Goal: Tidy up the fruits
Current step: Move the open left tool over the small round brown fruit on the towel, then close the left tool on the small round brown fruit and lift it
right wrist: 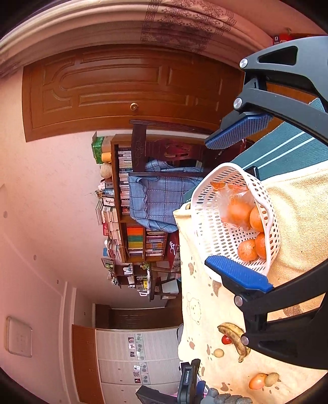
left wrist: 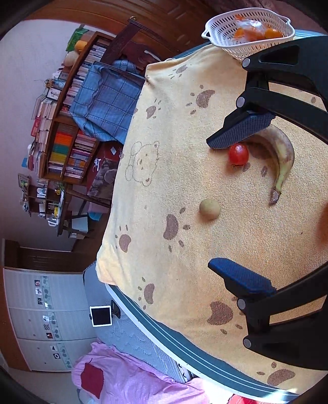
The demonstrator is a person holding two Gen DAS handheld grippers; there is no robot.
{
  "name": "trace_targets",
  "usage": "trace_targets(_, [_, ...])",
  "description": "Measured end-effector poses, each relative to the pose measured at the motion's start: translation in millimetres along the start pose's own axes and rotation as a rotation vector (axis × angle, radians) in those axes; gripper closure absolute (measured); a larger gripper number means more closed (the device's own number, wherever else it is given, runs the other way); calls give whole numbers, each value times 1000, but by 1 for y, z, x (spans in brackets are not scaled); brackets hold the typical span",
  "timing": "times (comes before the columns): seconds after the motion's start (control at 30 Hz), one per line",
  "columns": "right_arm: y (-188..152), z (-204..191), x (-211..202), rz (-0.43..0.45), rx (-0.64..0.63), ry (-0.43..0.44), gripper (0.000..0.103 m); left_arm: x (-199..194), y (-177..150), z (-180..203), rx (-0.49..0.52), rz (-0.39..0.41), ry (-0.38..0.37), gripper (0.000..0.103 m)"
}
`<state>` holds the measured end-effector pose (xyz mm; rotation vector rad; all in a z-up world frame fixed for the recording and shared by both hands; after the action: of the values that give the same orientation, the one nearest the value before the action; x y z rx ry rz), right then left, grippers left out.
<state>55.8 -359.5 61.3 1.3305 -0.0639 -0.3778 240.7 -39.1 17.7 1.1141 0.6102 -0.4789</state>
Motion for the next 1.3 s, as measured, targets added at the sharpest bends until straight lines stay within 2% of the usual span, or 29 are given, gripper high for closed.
trace_targets(0.2, [-1, -1, 0, -5, -2, 3, 16, 30, 5, -13, 3, -33, 82, 15])
trace_targets(0.37, [-1, -3, 1, -10, -5, 8, 16, 54, 2, -20, -17, -122, 108, 16])
trace_targets(0.47, [-1, -4, 2, -14, -7, 12, 16, 66, -2, -21, -18, -171, 117, 22])
trace_targets(0.6, [-2, -4, 4, -19, -9, 17, 16, 75, -5, -23, -17, -193, 125, 31])
trace_targets(0.9, [-4, -5, 8, -30, -14, 19, 16, 83, -9, -21, -42, -241, 85, 50])
trace_targets(1.07, [-4, -5, 8, -31, -17, 16, 16, 86, -10, -16, -43, -250, 59, 68])
trace_targets(1.1, [-4, -5, 8, -31, -17, 16, 16, 85, -11, -13, -37, -251, 48, 74])
trace_targets(1.3, [-4, -5, 8, -31, -19, 15, 16, 77, -12, -6, 2, -225, 30, 76])
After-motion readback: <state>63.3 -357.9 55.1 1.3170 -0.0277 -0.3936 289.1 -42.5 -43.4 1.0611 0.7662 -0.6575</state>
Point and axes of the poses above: each gripper's, at about its wrist camera, not at the fingertips, and x roughly the way its jaws point, z to its right, y to its top, the point moved 10 cm from there along x, roughly the way its jaws point, and after that the axes turned 15 degrees about -x, right-handed, at the moved point
